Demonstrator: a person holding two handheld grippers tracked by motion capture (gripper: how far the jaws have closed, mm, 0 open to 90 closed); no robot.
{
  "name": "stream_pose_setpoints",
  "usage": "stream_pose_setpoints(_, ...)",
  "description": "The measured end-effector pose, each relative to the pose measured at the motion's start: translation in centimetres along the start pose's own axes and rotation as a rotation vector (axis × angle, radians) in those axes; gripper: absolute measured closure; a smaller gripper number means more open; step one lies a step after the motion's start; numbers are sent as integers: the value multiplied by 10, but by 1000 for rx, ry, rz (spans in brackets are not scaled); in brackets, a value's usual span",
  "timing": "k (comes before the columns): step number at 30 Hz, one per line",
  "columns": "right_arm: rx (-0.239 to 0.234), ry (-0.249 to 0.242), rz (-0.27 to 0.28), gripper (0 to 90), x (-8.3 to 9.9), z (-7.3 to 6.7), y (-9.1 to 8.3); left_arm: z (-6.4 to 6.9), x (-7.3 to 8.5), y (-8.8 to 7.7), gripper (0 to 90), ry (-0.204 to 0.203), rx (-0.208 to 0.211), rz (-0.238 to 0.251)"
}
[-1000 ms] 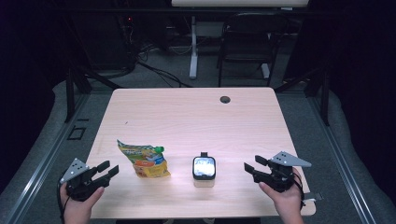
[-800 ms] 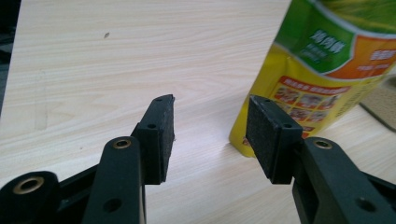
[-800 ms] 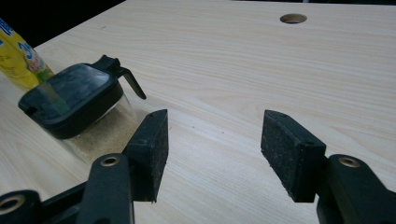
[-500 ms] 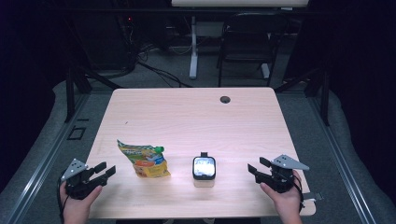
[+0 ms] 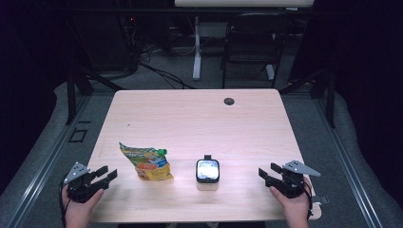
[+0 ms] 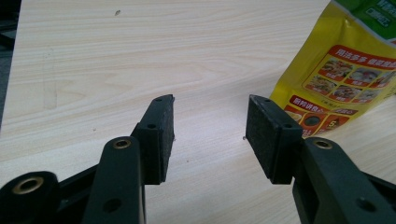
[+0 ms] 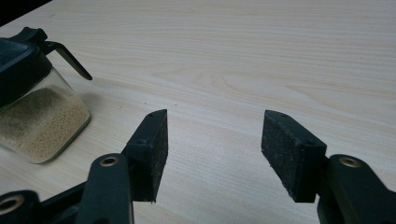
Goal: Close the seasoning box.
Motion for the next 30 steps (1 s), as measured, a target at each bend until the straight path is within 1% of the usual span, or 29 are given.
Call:
stream_pose_setpoints(4,-5,17,1,413,1,0,-1,-2,1,0,523,0,-8,-12)
stream_pose_setpoints(7,-18,21,4,413,1,-3,1,-3,1,-1,523,1,-9,0)
stream_pose_setpoints(12,-25,9,3,414,2,-8,3,-5,2,-1,523,-3,-11,-6)
stream_pose_setpoints(13,-26,-10,-8,417,3,-11,5,-5,2,-1,523,-4,-12,-7)
stream_pose_setpoints(14,-29,-7,-4,420,3,-12,6,-5,2,-1,523,-4,-12,-7)
stream_pose_setpoints(15,-26,-13,-12,422,4,-12,7,-6,2,0,522,-6,-15,-10)
stream_pose_setpoints(17,-37,-5,-17,423,6,-15,9,-7,2,-1,523,-11,-19,-9)
stream_pose_setpoints(19,-39,-13,-25,425,7,-16,10,-7,2,-2,522,-11,-21,-9)
stream_pose_setpoints(22,-52,-26,-33,425,8,-21,13,-9,2,-3,522,-20,-27,-8)
stream_pose_setpoints(25,-58,-34,-30,424,7,-24,14,-9,2,-3,521,-22,-30,-8)
stream_pose_setpoints(30,-59,-37,-32,425,8,-26,15,-9,2,-3,518,-25,-31,-8)
Point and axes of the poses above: each handheld gripper's, and its own axes: y roughly forward along the jaws, x roughly out of its underside, z roughly to its right, the point moved 9 cm from there along y, roughly forward along the jaws
